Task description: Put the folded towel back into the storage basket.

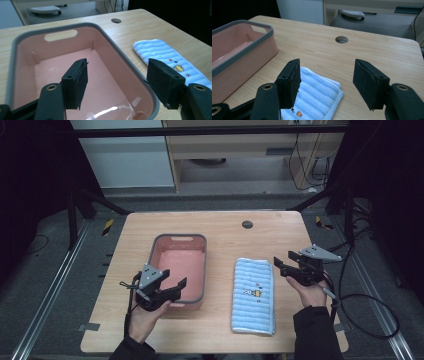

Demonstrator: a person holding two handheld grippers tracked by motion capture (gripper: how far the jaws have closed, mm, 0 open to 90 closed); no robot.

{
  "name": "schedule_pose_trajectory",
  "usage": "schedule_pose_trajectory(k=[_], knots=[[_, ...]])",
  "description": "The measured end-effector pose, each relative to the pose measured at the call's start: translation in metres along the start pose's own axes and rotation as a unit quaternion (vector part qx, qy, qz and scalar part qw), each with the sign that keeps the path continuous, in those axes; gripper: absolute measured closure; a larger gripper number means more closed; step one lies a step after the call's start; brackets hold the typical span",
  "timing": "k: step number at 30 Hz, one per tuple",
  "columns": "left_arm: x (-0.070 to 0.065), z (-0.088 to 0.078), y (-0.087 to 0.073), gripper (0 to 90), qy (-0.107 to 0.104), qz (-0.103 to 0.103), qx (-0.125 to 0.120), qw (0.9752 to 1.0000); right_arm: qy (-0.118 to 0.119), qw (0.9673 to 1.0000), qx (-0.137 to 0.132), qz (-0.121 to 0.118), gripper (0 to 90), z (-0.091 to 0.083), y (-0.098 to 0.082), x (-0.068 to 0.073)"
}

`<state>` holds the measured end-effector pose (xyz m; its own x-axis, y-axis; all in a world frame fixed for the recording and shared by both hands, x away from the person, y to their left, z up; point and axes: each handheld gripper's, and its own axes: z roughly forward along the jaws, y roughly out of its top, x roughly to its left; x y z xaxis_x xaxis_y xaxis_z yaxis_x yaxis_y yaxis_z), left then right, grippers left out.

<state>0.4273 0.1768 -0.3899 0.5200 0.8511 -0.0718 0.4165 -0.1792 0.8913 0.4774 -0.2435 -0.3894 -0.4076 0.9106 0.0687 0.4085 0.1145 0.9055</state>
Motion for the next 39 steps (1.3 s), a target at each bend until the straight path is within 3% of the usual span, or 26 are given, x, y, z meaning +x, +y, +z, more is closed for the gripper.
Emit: schedule_pose_trajectory(k=[12,33,39], knots=[[-0.029,0.018,-0.001,32.8,-0.022,0.031,0.013,0.9992,0.006,1.0,0.005,-0.005,40.4,0.008,-0.004,0.003],[-0.072,0.044,-0.009,34.3,-0.046,0.061,0.035,0.9965,0.011,0.9999,0.009,-0.007,45.0,0.017,-0.008,0.002],[-0.081,0.052,-0.015,34.7,-0.054,0.06,0.044,0.9958,0.011,0.9998,0.016,-0.007,45.7,0.023,-0.012,0.002]])
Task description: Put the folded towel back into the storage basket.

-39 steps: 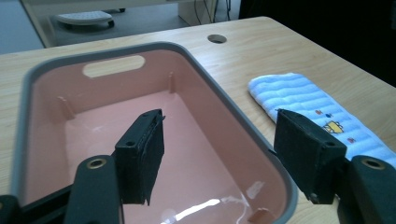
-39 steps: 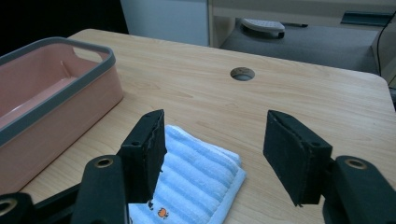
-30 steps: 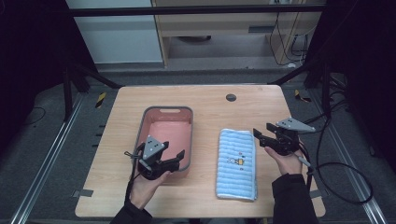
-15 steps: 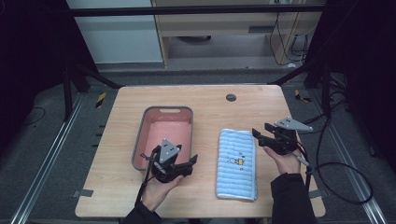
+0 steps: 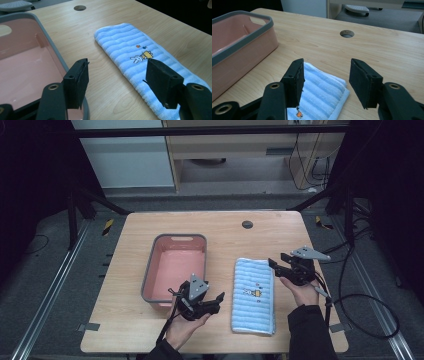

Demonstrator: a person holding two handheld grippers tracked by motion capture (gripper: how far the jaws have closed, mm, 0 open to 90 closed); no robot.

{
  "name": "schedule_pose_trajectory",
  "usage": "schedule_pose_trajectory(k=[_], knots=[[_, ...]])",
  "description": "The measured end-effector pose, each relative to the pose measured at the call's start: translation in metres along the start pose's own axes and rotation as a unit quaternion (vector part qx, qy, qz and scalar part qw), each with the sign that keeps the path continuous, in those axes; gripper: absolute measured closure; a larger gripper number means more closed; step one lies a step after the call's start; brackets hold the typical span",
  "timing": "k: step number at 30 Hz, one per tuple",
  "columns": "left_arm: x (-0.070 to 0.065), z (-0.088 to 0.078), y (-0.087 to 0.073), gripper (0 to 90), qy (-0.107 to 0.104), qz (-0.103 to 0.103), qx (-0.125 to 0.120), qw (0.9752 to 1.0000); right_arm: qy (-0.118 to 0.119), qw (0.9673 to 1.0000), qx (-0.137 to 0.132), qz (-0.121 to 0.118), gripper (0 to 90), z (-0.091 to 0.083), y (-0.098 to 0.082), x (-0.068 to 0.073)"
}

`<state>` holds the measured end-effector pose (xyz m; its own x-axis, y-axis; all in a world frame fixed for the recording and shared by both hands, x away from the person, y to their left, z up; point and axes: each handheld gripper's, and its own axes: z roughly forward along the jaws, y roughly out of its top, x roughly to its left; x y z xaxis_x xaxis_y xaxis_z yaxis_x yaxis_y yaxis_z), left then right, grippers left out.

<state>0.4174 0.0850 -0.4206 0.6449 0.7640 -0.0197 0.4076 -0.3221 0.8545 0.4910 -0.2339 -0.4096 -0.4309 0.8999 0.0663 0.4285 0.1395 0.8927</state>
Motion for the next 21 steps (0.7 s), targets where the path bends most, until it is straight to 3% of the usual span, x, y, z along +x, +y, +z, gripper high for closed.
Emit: schedule_pose_trajectory(k=[21], knots=[[-0.018,0.03,-0.027,35.8,-0.01,0.001,0.042,0.9991,-0.016,0.999,0.042,0.004,46.9,0.035,-0.023,-0.007]])
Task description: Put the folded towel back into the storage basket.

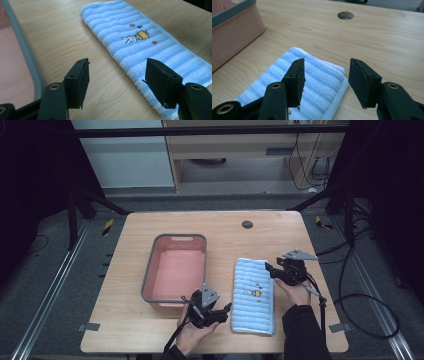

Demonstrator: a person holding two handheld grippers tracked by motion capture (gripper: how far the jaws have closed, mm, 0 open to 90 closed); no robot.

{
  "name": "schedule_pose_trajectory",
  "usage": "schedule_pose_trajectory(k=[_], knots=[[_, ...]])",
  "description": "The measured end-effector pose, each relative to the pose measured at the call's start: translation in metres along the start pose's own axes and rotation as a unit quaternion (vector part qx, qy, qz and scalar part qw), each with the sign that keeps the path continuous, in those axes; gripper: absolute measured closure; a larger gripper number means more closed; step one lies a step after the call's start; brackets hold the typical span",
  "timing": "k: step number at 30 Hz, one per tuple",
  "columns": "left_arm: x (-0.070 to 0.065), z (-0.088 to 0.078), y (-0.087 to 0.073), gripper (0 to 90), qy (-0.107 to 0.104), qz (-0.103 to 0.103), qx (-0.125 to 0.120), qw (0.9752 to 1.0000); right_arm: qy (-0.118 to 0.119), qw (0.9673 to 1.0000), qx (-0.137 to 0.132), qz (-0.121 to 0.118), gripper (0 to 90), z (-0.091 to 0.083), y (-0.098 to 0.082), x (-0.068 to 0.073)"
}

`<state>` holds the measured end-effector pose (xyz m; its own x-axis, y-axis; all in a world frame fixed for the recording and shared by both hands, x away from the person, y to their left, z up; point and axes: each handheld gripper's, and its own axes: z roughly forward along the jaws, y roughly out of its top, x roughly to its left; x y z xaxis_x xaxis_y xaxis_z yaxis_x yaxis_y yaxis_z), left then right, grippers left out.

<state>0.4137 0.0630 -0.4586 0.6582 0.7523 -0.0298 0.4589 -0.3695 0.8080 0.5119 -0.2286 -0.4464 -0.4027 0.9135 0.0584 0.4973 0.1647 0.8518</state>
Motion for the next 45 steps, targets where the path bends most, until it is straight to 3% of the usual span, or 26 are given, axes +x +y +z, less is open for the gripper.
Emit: schedule_pose_trajectory(k=[2,5,8,15,21,30,41,45], knots=[[-0.002,0.002,-0.001,35.8,0.005,0.009,0.0,0.9999,0.0,1.0,0.004,0.0,47.3,0.005,-0.001,0.0],[-0.006,0.005,-0.002,36.5,-0.004,0.004,0.001,1.0,-0.001,1.0,0.009,0.002,47.6,0.011,-0.003,-0.001],[-0.011,0.01,-0.004,36.4,0.001,0.017,0.006,0.9998,-0.002,0.9999,0.011,-0.002,47.7,0.016,-0.004,-0.003],[-0.019,0.016,-0.005,37.5,-0.009,0.016,0.007,0.9998,-0.004,0.9999,0.015,-0.001,47.3,0.018,-0.006,-0.006],[-0.022,0.021,-0.008,37.8,-0.011,0.018,0.021,0.9996,-0.004,0.9997,0.02,0.012,47.5,0.023,-0.009,-0.01],[-0.028,0.032,-0.015,39.0,-0.015,0.021,0.041,0.9988,-0.007,0.9992,0.038,0.011,48.4,0.038,-0.015,-0.014],[-0.031,0.041,-0.021,47.6,-0.025,0.007,0.051,0.9984,-0.006,0.9976,0.065,0.022,52.1,0.047,-0.023,-0.017],[-0.031,0.043,-0.022,51.3,-0.028,-0.005,0.056,0.998,-0.007,0.9968,0.079,0.015,52.8,0.051,-0.027,-0.017]])
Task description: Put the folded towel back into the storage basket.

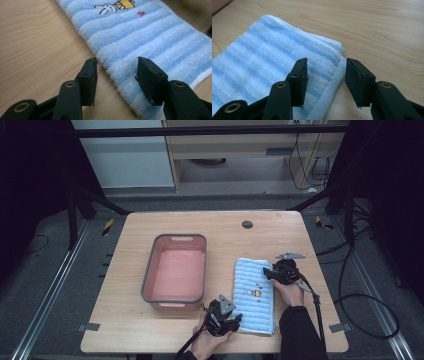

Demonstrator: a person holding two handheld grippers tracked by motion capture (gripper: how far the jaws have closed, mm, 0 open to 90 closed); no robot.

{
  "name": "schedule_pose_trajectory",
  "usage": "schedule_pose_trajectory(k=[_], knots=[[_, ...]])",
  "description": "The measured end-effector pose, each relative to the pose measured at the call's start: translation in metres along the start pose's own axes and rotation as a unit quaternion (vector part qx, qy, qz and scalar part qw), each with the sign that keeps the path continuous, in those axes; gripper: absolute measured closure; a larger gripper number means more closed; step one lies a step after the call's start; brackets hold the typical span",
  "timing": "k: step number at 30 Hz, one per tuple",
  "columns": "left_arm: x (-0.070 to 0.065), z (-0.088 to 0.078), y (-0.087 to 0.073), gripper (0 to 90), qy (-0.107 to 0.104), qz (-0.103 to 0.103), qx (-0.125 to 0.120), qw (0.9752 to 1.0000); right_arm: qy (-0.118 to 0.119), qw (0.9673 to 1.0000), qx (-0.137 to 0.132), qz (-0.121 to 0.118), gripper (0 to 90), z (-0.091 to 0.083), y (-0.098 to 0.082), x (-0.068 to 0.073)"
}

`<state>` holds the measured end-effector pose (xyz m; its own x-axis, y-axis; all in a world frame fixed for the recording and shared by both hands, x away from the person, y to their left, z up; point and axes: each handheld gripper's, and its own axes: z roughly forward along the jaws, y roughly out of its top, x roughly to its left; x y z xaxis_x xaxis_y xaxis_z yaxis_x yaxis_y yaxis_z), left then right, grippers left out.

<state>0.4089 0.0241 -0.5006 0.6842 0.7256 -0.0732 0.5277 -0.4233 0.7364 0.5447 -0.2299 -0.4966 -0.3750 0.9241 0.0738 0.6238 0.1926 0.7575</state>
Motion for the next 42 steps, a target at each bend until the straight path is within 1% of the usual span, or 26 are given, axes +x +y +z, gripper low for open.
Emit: schedule_pose_trajectory(k=[1,3,6,10,12,16,17,20,26,27,29,31,33,35,38,39,42], knots=[[0.0,0.0,0.0,52.6,-0.002,-0.003,0.002,1.0,0.002,1.0,0.002,0.003,52.9,0.0,0.0,0.0],[0.0,0.001,0.0,53.8,-0.001,-0.007,0.003,1.0,0.0,1.0,0.004,0.0,53.3,0.001,-0.001,0.001],[-0.001,0.001,0.0,56.9,-0.003,-0.009,0.003,0.9999,0.003,1.0,0.009,0.003,55.4,0.002,-0.002,0.001],[-0.003,0.001,0.001,63.4,-0.006,-0.008,0.005,0.9999,0.009,0.9998,0.011,0.013,62.1,0.004,-0.003,0.001],[-0.003,0.002,0.001,67.1,-0.01,-0.012,0.007,0.9999,0.016,0.9996,0.011,0.019,65.6,0.004,-0.004,0.002],[-0.005,0.002,0.001,71.4,-0.015,-0.016,0.009,0.9997,0.026,0.9993,0.009,0.026,72.7,0.004,-0.004,0.003],[-0.004,0.002,0.001,72.5,-0.015,-0.013,0.008,0.9998,0.027,0.9992,0.009,0.028,74.5,0.004,-0.004,0.003],[-0.004,0.002,0.002,75.4,-0.018,-0.014,0.011,0.9997,0.03,0.999,0.01,0.032,78.0,0.004,-0.004,0.004],[-0.005,0.002,0.002,81.3,-0.019,-0.016,0.007,0.9997,0.036,0.9985,0.006,0.042,80.6,0.004,-0.003,0.005],[-0.005,0.001,0.002,81.7,-0.019,-0.017,0.006,0.9997,0.036,0.9984,0.004,0.045,80.9,0.004,-0.003,0.005],[-0.004,0.0,0.002,82.6,-0.021,-0.019,0.003,0.9996,0.037,0.9984,-0.005,0.042,81.1,0.001,-0.002,0.005],[-0.004,-0.001,0.002,83.2,-0.026,-0.023,-0.007,0.9994,0.041,0.9982,-0.015,0.042,81.2,-0.003,0.0,0.005],[-0.003,-0.004,0.002,83.5,-0.031,-0.023,-0.012,0.9992,0.044,0.9977,-0.026,0.044,81.3,-0.009,0.003,0.007],[-0.002,-0.008,0.004,83.6,-0.036,-0.025,-0.021,0.9988,0.046,0.9975,-0.035,0.041,81.3,-0.014,0.005,0.008],[-0.002,-0.018,0.009,83.7,-0.04,-0.022,-0.032,0.9985,0.045,0.9976,-0.045,0.029,81.3,-0.024,0.01,0.012],[-0.002,-0.022,0.011,83.7,-0.041,-0.019,-0.035,0.9984,0.05,0.997,-0.051,0.03,81.3,-0.028,0.012,0.014],[-0.004,-0.035,0.018,83.7,-0.041,-0.008,-0.046,0.9981,0.055,0.996,-0.067,0.023,81.4,-0.036,0.02,0.019]])
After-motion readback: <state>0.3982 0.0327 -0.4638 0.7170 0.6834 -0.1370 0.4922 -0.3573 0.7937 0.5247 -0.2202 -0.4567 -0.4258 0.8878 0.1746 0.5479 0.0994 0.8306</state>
